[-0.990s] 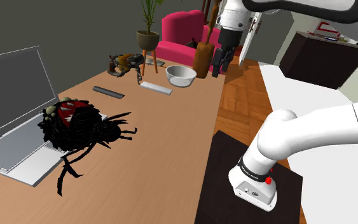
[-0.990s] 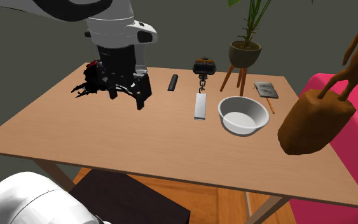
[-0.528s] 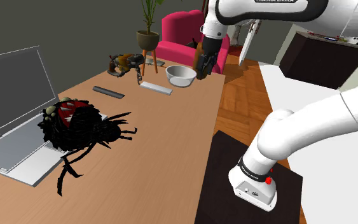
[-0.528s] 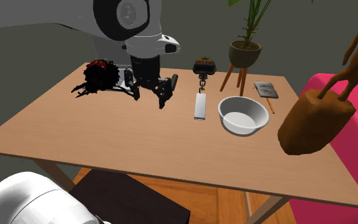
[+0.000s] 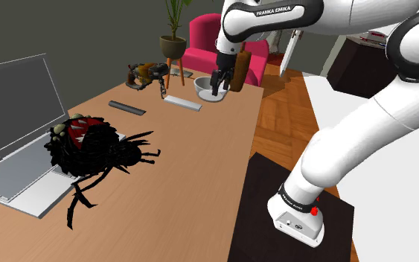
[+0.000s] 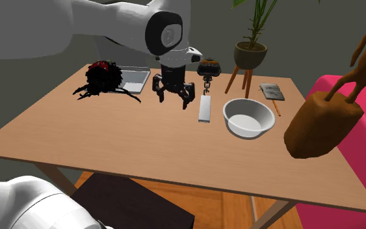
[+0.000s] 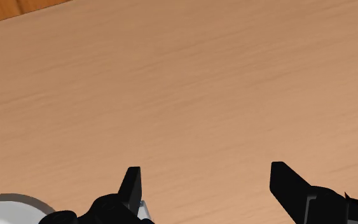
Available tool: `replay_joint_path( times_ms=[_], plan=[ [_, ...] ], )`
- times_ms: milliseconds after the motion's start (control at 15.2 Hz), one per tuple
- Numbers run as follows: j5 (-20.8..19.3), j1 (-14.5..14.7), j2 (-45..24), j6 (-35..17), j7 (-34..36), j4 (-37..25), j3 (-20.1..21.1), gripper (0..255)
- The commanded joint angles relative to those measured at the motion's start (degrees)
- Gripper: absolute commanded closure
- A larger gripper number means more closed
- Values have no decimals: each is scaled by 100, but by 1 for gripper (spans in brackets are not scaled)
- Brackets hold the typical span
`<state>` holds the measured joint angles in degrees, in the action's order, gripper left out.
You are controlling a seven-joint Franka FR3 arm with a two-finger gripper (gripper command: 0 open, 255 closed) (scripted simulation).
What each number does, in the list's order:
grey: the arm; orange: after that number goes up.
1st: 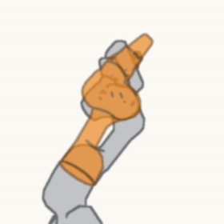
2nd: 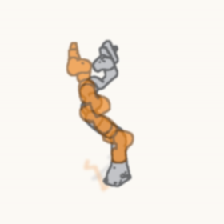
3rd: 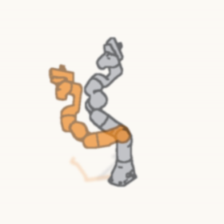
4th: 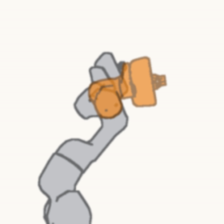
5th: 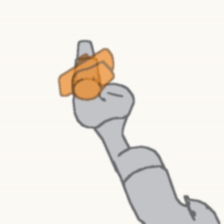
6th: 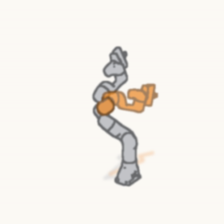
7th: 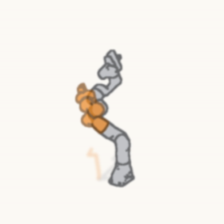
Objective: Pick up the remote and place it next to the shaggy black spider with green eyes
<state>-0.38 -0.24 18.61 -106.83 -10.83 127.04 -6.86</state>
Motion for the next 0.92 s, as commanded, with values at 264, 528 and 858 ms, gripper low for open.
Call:
replay_joint_path(
  times_ms=[264, 528, 858],
  plan=[
    [123, 18, -1293, -565, -295, -759, -109, 0],
    [247, -2, -2174, -803, -493, -1414, -147, 0],
    [410, -71, -3299, -934, -714, -2424, -143, 0]
  ],
)
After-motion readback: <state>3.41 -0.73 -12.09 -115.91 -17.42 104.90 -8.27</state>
